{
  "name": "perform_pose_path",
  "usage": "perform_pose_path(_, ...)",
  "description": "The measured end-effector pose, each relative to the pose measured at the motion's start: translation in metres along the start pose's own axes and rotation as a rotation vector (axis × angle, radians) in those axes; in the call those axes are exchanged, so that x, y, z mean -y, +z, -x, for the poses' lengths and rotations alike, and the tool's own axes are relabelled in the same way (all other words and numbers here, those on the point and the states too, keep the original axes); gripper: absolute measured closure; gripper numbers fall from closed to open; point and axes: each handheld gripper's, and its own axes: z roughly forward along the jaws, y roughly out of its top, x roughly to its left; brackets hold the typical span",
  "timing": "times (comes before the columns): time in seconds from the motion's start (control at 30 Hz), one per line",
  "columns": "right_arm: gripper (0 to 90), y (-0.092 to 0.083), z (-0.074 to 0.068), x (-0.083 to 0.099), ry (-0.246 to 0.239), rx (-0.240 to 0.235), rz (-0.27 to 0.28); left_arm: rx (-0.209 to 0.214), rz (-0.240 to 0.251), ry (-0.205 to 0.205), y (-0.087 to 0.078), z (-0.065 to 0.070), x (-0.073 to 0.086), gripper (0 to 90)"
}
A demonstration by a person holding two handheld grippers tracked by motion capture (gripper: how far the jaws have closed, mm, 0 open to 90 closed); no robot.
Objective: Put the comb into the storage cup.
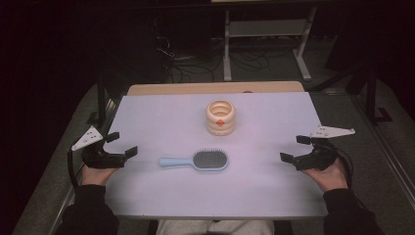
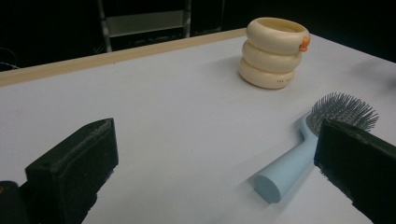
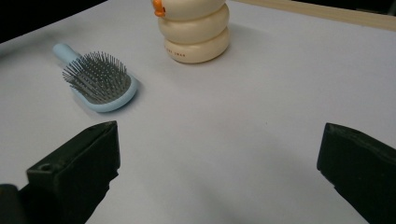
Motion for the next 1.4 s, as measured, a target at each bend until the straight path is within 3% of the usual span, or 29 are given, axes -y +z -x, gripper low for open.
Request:
perform_pose_path(0.17, 0.0, -0.002, -0.002, 0.000, 0.001, -0.005, 0.008, -0.008, 0.010, 0.006, -0.001, 0.001, 0.001, 0.0)
perform_pose_path(0.3, 0.0, -0.003, -0.004, 0.000, -0.003, -0.003, 0.013, -0.010, 0.002, 0.035, 0.000, 0.004, 0.002, 0.0)
perform_pose_path(0.97, 0.0, -0.005, -0.004, 0.002, 0.009, -0.008, 0.012, -0.010, -0.025, 0.036, 0.007, 0.004, 0.001, 0.0)
perform_pose_path(1.1, 0.0, -0.005, -0.005, 0.003, 0.010, -0.008, 0.014, -0.011, -0.042, 0.061, 0.009, 0.005, -0.004, 0.0)
perform_pose_path(1.2, 0.0, -0.004, -0.006, 0.003, 0.007, -0.015, 0.008, -0.007, -0.086, 0.092, 0.013, 0.006, -0.009, 0.0)
perform_pose_path(1.4, 0.0, -0.004, -0.005, 0.003, 0.010, -0.014, 0.005, 0.009, -0.101, 0.118, 0.017, 0.007, -0.018, 0.0)
